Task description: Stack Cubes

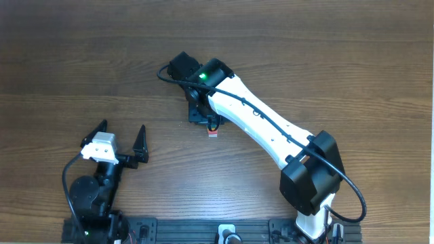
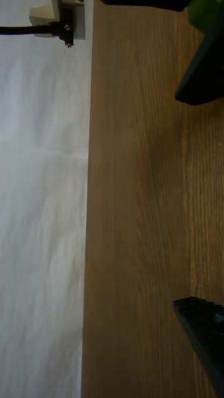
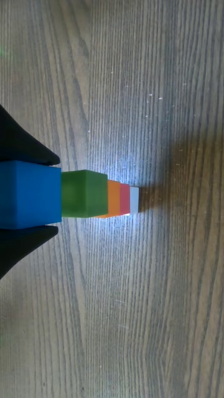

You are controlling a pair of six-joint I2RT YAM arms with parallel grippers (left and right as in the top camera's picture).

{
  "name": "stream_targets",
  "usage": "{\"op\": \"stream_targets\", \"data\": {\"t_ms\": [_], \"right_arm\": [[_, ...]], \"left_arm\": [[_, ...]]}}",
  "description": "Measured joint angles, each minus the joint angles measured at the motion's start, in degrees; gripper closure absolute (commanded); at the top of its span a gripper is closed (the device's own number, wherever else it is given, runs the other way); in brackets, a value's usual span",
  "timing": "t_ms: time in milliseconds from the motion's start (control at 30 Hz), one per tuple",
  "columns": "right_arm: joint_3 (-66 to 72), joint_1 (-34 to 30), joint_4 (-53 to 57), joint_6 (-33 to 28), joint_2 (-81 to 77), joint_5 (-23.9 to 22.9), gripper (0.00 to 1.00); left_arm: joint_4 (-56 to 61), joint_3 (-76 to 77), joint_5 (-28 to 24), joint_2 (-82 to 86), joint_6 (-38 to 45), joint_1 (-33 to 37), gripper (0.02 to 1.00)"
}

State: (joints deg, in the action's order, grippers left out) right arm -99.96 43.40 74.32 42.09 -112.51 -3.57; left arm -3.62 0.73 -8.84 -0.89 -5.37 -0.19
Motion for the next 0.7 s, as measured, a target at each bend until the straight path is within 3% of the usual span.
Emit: {"op": "stream_targets", "data": {"t_ms": [700], "right_arm": [[0.0, 0.0, -1.2, 0.0, -1.8, -1.1, 0.987]], "left_arm": [[0.0, 0.0, 0.0, 0.0, 0.0, 0.0, 0.018]]}}
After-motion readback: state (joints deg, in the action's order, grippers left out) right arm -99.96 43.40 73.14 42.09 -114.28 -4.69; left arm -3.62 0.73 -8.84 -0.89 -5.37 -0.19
